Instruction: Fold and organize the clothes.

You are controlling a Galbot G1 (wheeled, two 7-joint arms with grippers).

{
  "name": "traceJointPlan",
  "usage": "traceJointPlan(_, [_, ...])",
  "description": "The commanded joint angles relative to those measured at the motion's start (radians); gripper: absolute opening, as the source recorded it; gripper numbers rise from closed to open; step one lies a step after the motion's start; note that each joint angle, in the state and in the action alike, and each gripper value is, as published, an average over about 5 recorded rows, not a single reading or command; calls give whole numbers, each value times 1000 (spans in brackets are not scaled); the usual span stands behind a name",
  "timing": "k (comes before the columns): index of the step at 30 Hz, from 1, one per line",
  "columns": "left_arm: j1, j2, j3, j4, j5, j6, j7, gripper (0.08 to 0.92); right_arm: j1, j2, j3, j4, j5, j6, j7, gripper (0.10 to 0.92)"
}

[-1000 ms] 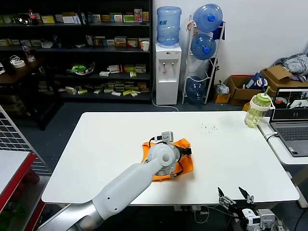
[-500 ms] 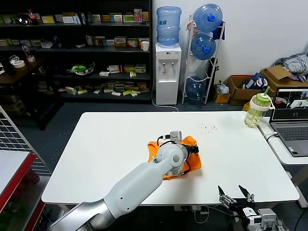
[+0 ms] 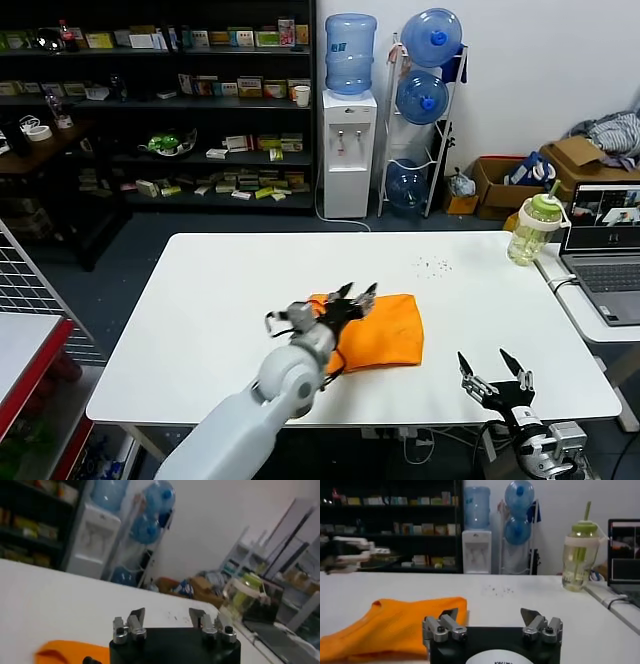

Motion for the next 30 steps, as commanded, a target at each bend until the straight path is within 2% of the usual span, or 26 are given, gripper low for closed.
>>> traceJointPlan(1, [619,91,-515,-224,454,-485,354,682,61,124,40,-87,-124,207,-164,823])
traceJointPlan(5, [713,-12,-615,-229,502,-600,423,784,45,163,60,-111,-169,288,-184,823])
traceJointPlan(9, [774,-85,-690,-250,524,-661,463,819,10,205,89,-116,-202,376,-206,823])
traceJointPlan(19, [865,-146,-741,-285,599,-752,507,823,-43,301,124,-108,-275,507,-224,823])
traceJointPlan(30, [860,-171,-738,-274,617,-765,510,823,-32,336,131,-124,-299,512,-232,823])
